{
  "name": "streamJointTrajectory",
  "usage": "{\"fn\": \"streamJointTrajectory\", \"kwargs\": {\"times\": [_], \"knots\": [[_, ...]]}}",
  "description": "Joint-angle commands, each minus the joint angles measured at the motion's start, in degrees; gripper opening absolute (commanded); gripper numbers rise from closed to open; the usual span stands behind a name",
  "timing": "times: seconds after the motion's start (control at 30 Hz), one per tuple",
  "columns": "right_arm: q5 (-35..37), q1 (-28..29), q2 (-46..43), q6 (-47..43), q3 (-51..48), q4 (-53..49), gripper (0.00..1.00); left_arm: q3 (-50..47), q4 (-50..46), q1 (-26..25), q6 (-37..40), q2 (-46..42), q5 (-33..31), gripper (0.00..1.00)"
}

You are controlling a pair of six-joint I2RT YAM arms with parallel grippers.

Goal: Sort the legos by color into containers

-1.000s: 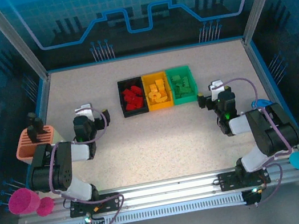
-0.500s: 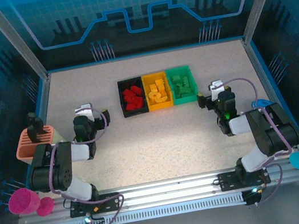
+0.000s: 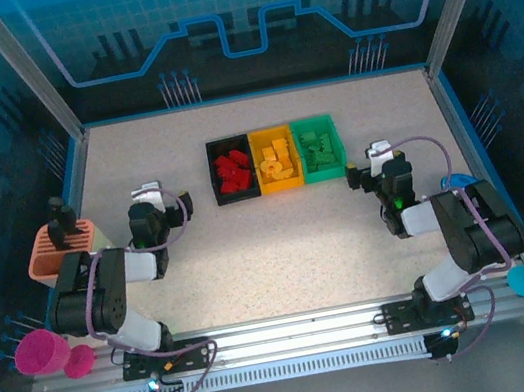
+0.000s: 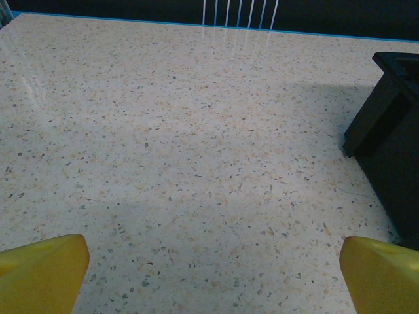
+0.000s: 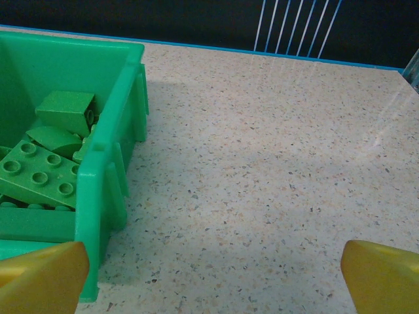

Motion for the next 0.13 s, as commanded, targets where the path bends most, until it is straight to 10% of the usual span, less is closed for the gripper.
{"fn": "streamJointTrajectory", "kwargs": {"times": [0.0, 0.1], "knots": [[-0.2, -0.1, -0.1, -0.5, 1.1, 0.1, 1.00, 1.3, -0.3, 0.0, 1.0, -0.9, 1.5, 0.99], [-0.6, -0.4, -0.1, -0.5, 1.3, -0.3, 1.00, 1.1, 0.0, 0.0, 1.1, -0.9, 1.6, 0.99]]}}
